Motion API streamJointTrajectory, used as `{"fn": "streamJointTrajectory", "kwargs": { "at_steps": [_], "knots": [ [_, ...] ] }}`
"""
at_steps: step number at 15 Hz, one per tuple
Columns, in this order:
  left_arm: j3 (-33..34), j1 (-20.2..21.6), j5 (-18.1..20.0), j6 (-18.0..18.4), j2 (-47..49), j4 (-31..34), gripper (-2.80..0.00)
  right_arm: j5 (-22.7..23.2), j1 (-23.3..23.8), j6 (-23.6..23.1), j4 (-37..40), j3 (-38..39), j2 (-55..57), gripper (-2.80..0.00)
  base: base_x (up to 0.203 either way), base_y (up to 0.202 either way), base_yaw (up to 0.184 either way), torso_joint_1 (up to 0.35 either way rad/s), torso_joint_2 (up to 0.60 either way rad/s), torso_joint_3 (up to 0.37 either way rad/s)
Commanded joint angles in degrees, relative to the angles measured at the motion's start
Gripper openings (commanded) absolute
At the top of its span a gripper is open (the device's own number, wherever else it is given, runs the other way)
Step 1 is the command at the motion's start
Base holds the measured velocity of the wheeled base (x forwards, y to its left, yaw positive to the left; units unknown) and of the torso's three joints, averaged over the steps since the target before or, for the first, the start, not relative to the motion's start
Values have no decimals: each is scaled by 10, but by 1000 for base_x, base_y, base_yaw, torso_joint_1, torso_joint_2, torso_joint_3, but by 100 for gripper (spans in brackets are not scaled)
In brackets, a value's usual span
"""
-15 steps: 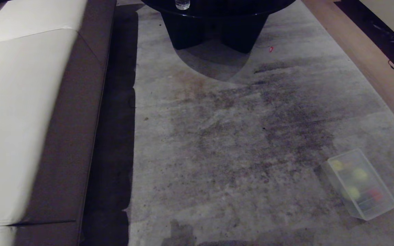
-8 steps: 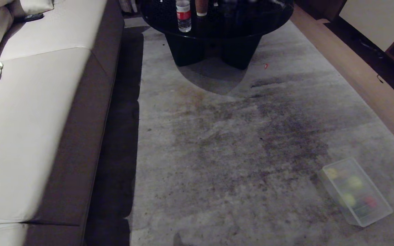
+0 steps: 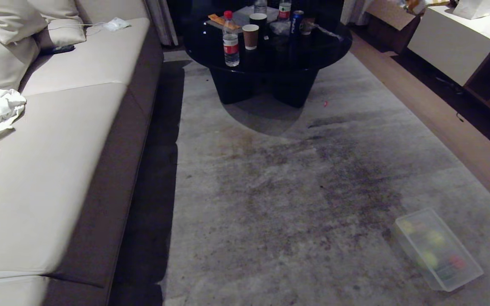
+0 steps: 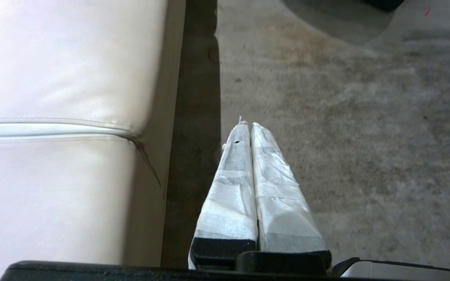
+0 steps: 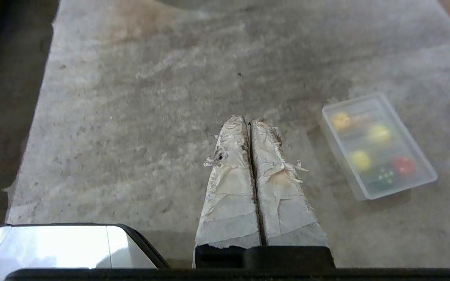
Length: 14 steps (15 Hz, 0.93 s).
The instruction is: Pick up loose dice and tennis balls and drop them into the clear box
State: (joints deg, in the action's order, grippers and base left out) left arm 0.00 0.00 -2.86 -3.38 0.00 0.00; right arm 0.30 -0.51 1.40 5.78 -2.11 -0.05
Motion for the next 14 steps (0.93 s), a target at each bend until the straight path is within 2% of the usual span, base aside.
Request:
{"fn": "streamJointTrajectory", "kwargs": {
  "at_steps": [1,14],
  "knots": [
    [1,0,0,0,1,0,-280,0,0,0,0,0,1,-280,0,0,0,2,4,208],
    [1,0,0,0,1,0,-280,0,0,1,0,0,1,-280,0,0,0,2,2,206]
  ]
}}
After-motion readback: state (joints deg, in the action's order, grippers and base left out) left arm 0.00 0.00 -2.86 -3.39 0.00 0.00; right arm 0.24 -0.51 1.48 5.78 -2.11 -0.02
